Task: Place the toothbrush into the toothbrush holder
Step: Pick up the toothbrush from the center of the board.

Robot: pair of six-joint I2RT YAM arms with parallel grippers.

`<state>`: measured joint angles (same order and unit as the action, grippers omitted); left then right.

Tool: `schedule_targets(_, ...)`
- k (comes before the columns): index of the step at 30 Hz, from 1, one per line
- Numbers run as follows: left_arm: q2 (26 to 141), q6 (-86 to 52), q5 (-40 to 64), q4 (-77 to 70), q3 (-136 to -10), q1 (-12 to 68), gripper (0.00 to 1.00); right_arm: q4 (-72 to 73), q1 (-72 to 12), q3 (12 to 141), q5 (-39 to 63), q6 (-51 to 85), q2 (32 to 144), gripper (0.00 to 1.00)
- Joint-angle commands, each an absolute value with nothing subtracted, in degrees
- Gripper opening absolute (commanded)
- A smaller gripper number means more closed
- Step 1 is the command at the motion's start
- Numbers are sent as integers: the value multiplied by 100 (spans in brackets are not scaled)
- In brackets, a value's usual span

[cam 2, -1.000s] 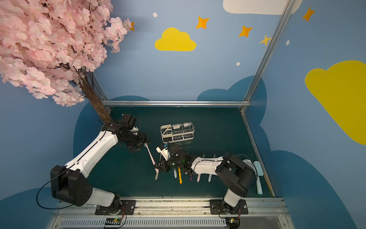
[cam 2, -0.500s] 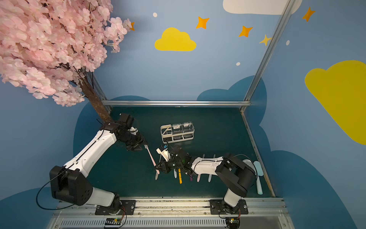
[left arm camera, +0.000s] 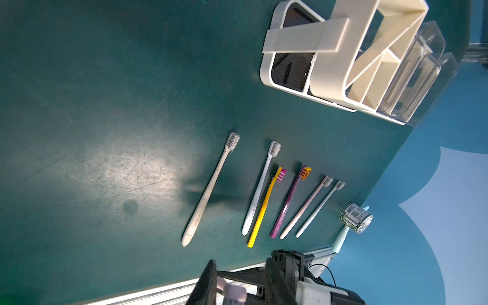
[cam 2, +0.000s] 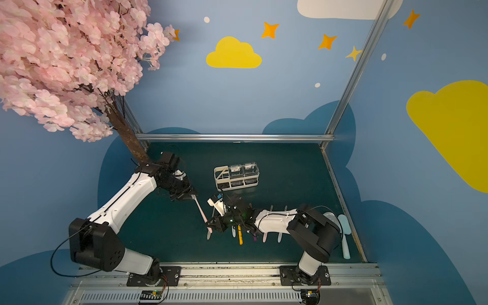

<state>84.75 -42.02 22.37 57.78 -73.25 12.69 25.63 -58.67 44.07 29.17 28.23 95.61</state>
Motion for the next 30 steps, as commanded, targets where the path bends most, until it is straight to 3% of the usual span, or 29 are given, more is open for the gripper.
schedule_targets(1,8483,-4171,2343,5793,-7260,1239,30,2483,-5892,4496,2893,2751,9520,0)
schedule_targets(27,8473,-4043,2411,5804,-7145,1213,2,2406,-5894,4484,2786,2727,9476,0)
schedule_targets(28,8473,-4043,2417,5809,-7145,1206,2,2404,-5893,4490,2795,2720,9457,4)
schedule_targets(30,8479,-4035,2425,5809,-7163,1213,2,2336,-5890,4476,2791,2675,9388,23)
